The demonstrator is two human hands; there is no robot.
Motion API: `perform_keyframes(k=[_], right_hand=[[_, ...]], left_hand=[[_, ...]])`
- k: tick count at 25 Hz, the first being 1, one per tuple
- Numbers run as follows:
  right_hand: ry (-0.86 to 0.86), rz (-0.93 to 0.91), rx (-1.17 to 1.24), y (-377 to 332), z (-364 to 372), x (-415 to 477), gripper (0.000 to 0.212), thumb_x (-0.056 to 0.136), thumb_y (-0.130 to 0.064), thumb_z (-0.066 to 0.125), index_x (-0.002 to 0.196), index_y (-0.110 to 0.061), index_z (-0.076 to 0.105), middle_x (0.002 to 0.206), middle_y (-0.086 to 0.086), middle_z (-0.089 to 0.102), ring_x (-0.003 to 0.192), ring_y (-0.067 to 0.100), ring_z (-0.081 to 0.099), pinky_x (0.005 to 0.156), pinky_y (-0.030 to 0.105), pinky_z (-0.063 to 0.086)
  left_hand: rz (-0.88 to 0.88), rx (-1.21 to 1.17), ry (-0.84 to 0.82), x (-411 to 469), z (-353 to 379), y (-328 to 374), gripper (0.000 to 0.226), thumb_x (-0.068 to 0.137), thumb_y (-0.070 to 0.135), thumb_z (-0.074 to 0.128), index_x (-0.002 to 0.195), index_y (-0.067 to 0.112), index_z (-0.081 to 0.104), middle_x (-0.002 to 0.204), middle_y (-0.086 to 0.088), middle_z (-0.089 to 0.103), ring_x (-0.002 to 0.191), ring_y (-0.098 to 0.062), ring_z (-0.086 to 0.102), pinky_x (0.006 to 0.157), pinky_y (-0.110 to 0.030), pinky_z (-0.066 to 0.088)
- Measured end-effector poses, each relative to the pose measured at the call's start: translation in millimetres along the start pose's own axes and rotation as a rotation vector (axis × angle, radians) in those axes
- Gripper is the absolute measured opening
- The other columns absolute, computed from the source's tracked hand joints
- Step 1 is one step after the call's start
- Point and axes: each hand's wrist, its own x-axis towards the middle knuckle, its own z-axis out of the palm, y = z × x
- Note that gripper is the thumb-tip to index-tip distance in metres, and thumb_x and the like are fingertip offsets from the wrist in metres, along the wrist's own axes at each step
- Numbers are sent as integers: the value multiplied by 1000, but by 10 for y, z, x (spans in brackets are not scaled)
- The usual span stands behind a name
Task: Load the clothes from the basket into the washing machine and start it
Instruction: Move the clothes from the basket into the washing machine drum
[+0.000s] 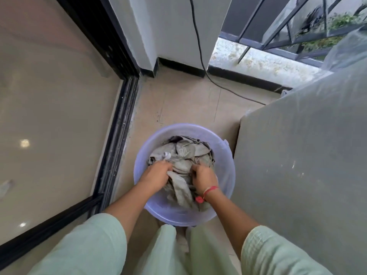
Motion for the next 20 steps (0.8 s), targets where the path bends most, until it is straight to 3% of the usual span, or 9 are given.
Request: perform_keyframes(k=[3,7,9,12,14,16,18,20], right_hand=[[122,86,161,20,-40,-311,15,85,-3,49,84,-6,64,92,13,55,79,35,57,65,36,42],[200,238,361,98,-267,-247,14,83,1,54,86,-1,68,92,17,65,89,33,60,72,31,42],[221,185,364,41,-371,-209,11,85,-2,56,84,-1,66,91,19,65,89,33,60,70,29,38],[429,83,401,-134,-664,-288,10,85,-2,56,85,1,65,90,20,62,86,33,58,71,27,32],[507,42,378,-201,-939,-408,10,85,-2,56,85,-2,66,91,17,62,87,32,58,78,27,36],[319,37,328,-278,-1237,-507,16,84,-4,55,89,-10,69,96,9,67,87,26,62,88,29,43],[102,31,371,-418,-1466,-661,29,84,1,52,104,-14,67,102,4,68,86,16,60,82,17,44],[2,-35,410,-540,-1589,-906,50,80,8,50,125,-12,56,120,6,62,103,14,57,94,17,43]], left_hand=[[46,1,10,-293,-164,91,30,82,0,43,106,12,55,110,-12,56,107,-31,51,81,-37,43],[151,-128,87,-583,-165,221,27,79,0,44,105,7,47,104,-15,56,103,-31,50,76,-37,40],[139,-196,127,-726,-175,340,27,82,-1,44,108,6,47,104,-13,59,96,-31,53,74,-38,42],[99,-265,192,-917,-159,330,25,84,1,44,107,12,47,105,-7,62,89,-30,57,74,-42,47],[51,-350,204,-1096,-180,318,24,84,6,42,105,17,46,102,-6,64,84,-29,58,73,-43,48],[75,-386,232,-1268,-230,398,24,81,12,38,102,23,42,92,-7,64,75,-30,57,68,-45,48],[92,-394,280,-1452,-351,574,25,81,12,37,103,22,41,86,-7,63,69,-31,55,63,-43,46],[75,-398,309,-1674,-520,764,24,84,4,40,106,13,44,80,-5,57,64,-28,49,58,-37,37]])
